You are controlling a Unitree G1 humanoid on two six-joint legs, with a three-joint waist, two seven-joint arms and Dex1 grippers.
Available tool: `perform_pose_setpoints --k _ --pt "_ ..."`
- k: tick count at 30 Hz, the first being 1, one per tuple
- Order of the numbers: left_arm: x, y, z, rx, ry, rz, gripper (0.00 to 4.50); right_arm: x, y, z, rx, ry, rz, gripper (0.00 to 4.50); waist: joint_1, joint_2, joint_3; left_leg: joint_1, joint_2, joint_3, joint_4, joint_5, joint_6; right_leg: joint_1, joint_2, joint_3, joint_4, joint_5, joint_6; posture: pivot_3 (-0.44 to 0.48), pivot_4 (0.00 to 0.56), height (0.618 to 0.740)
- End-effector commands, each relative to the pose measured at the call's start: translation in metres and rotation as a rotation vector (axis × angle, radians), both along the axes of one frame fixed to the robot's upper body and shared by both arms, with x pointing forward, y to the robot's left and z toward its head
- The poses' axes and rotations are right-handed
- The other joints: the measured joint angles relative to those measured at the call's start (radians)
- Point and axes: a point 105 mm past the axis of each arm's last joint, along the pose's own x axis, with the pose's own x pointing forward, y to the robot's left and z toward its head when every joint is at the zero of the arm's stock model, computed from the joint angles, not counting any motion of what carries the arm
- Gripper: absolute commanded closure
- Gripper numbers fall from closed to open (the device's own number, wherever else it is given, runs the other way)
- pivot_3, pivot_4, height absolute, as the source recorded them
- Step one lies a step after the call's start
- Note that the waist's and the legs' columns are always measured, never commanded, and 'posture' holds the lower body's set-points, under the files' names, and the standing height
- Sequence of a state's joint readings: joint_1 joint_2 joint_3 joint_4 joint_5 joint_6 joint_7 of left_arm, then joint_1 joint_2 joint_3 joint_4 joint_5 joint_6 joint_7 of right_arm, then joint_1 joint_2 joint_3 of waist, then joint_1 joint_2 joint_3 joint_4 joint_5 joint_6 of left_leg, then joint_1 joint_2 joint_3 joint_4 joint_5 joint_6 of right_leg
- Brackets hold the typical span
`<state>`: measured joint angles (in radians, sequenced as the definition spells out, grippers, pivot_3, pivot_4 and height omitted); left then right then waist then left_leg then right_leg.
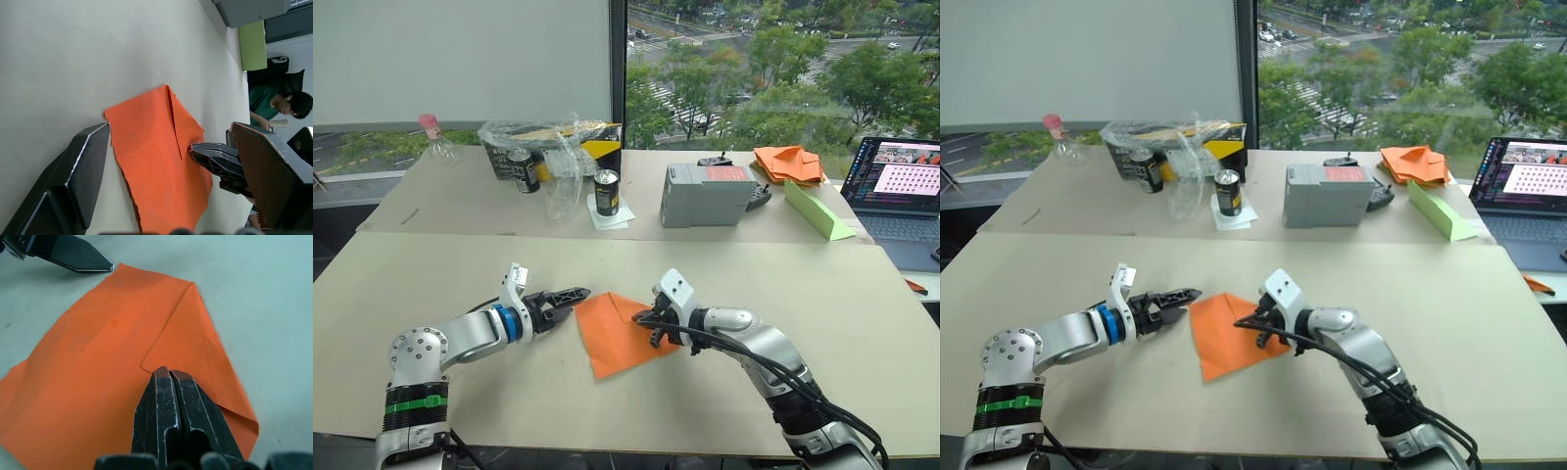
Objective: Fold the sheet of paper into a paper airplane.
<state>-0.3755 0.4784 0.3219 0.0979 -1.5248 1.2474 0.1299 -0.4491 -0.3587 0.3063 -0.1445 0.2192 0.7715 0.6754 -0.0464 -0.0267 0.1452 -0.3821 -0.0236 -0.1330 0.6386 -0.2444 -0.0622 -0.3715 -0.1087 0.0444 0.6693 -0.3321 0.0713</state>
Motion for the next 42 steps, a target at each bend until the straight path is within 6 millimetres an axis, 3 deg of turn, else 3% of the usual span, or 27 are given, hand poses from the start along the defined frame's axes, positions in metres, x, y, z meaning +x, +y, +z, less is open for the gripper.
perform_pose_setpoints --k 1,15,34,42 --pt "0.000 0.011 -0.005 0.030 0.022 0.032 0.25 -0.004 0.004 0.004 0.012 -0.013 0.019 4.50 0.000 0.000 0.000 0.000 0.000 0.000 0.000 0.000 0.000 0.000 0.000 0.000 0.000 0.000 0.000 0.000 0.150 0.740" --pt "0.011 -0.004 -0.006 0.038 0.021 -0.029 0.25 -0.004 0.005 0.005 0.010 -0.018 0.021 4.50 0.003 0.000 0.000 0.000 0.000 0.000 0.000 0.000 0.000 0.000 0.000 0.000 0.001 0.000 0.000 0.000 0.150 0.740" --pt "0.007 -0.017 -0.003 0.013 0.006 -0.074 0.25 -0.005 0.003 0.004 0.009 -0.015 0.016 4.50 0.007 0.000 0.000 0.000 -0.001 0.000 0.001 0.000 0.000 0.000 0.000 0.000 0.001 0.000 0.000 0.000 0.150 0.740" --pt "-0.007 -0.011 0.006 -0.010 -0.012 -0.073 0.25 -0.007 0.003 0.003 0.008 -0.011 0.017 4.50 0.003 0.000 0.000 -0.001 0.000 0.000 0.001 0.000 0.000 0.000 0.000 0.000 0.001 0.000 0.000 0.000 0.150 0.740"
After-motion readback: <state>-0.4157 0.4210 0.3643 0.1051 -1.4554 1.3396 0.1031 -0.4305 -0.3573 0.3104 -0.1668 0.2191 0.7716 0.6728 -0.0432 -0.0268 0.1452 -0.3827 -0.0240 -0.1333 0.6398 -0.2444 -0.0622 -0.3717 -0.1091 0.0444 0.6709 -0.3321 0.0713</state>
